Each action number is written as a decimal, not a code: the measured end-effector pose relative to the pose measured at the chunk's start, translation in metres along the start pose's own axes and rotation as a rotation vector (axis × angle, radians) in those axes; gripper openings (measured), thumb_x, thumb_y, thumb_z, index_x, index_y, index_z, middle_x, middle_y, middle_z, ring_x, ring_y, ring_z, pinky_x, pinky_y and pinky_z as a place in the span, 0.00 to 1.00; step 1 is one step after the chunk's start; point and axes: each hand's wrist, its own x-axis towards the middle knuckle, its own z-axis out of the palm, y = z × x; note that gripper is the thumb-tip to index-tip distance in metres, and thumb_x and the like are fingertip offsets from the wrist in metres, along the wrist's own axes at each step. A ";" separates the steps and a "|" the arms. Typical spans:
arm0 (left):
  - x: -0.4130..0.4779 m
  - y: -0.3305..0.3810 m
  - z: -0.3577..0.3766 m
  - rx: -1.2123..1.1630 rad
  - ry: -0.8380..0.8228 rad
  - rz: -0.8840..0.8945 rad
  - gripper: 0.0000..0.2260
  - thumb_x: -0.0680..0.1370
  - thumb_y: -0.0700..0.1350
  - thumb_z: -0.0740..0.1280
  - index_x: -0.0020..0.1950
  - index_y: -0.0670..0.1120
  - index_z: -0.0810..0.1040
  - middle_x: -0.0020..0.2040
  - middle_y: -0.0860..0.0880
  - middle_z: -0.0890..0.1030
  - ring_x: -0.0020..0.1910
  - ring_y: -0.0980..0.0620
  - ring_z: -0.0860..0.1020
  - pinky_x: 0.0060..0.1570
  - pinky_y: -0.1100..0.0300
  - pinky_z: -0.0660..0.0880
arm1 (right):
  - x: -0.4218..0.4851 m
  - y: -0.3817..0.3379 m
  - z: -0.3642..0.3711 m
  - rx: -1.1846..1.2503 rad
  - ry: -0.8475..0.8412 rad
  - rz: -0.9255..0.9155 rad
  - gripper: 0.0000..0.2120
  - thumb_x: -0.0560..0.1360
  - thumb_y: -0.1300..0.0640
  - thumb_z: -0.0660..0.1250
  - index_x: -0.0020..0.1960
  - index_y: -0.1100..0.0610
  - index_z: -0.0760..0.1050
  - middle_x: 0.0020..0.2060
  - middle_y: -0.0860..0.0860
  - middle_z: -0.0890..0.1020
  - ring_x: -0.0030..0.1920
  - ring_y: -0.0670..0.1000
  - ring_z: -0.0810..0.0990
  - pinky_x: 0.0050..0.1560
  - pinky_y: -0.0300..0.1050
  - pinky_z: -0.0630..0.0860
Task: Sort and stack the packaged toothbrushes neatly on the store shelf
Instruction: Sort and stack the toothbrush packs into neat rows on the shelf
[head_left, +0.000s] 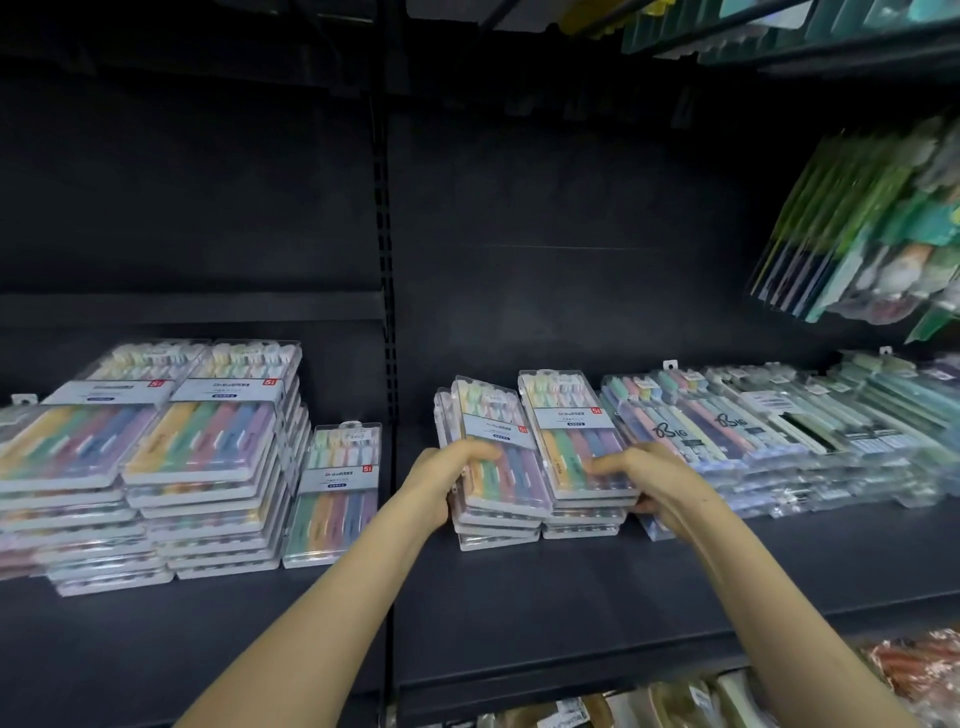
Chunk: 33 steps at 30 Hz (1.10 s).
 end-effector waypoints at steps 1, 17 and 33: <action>-0.002 0.002 0.002 0.012 -0.010 0.004 0.17 0.66 0.44 0.76 0.53 0.42 0.82 0.57 0.42 0.81 0.58 0.42 0.78 0.62 0.45 0.73 | 0.000 -0.001 0.000 -0.003 -0.007 0.008 0.10 0.68 0.59 0.75 0.44 0.57 0.75 0.46 0.51 0.81 0.49 0.50 0.79 0.42 0.48 0.74; -0.030 -0.028 -0.047 -0.056 0.048 0.153 0.16 0.69 0.39 0.74 0.56 0.41 0.81 0.49 0.46 0.85 0.52 0.45 0.82 0.58 0.48 0.76 | -0.011 0.006 0.009 0.118 -0.006 0.181 0.37 0.69 0.40 0.72 0.71 0.56 0.66 0.69 0.54 0.69 0.65 0.60 0.70 0.50 0.55 0.78; -0.056 -0.053 -0.065 -0.253 -0.047 0.191 0.08 0.69 0.36 0.72 0.46 0.44 0.83 0.42 0.45 0.86 0.39 0.47 0.84 0.31 0.59 0.79 | -0.068 0.019 0.010 0.507 -0.221 0.221 0.18 0.56 0.55 0.75 0.44 0.58 0.79 0.35 0.54 0.84 0.36 0.53 0.79 0.37 0.44 0.69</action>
